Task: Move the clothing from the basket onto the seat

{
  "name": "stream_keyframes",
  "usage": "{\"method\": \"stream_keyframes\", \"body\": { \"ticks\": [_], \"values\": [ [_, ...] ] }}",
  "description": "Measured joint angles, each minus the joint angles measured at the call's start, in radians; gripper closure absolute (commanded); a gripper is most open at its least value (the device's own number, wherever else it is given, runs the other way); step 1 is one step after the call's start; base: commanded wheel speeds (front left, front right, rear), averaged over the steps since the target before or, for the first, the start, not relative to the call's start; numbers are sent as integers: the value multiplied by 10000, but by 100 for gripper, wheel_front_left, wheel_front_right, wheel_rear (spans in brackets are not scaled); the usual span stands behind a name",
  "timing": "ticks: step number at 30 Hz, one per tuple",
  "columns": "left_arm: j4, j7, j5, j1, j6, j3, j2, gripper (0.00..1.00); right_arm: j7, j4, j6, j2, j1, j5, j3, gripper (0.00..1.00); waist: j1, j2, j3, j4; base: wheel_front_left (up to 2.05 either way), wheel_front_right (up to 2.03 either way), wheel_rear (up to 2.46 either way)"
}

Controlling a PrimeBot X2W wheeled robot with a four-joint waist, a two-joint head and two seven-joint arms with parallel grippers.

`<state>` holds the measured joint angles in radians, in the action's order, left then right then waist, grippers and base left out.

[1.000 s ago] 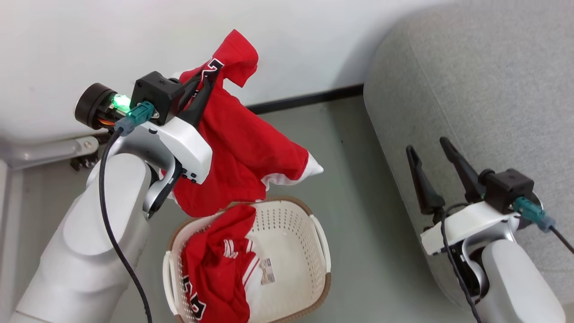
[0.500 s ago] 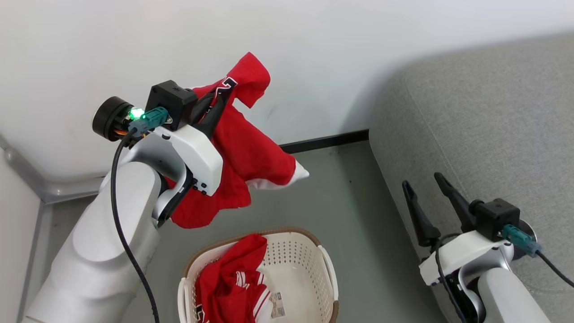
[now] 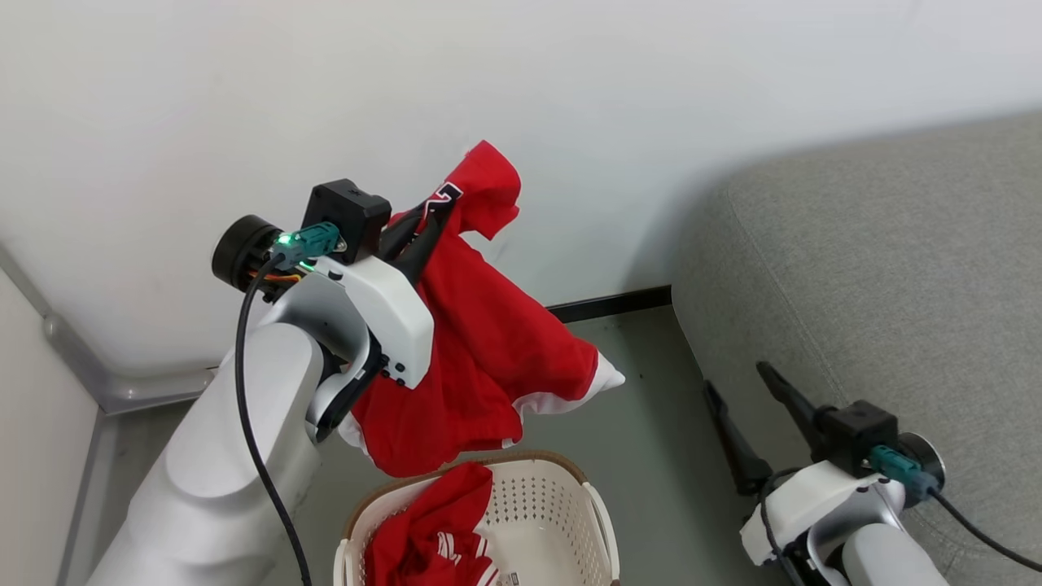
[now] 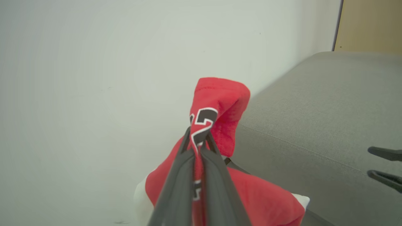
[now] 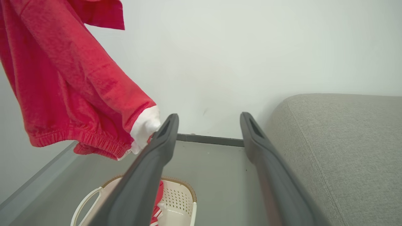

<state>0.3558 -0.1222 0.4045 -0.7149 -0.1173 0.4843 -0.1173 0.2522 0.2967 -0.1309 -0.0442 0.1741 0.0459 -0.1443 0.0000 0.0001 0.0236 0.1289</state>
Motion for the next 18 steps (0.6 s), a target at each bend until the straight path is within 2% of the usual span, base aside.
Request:
{"method": "stream_keyframes", "body": {
  "ticks": [7,18],
  "values": [
    [-96,-182,192,109,-10,178,299,100,0,326,0,-81,510,-224,-993,0,0,0,247,-31,0,0,0],
    [-301,-366,265,110,-10,326,418,100,-109,993,-2,-161,1864,-81,-2894,0,0,0,181,-101,0,0,0]
  ]
}}
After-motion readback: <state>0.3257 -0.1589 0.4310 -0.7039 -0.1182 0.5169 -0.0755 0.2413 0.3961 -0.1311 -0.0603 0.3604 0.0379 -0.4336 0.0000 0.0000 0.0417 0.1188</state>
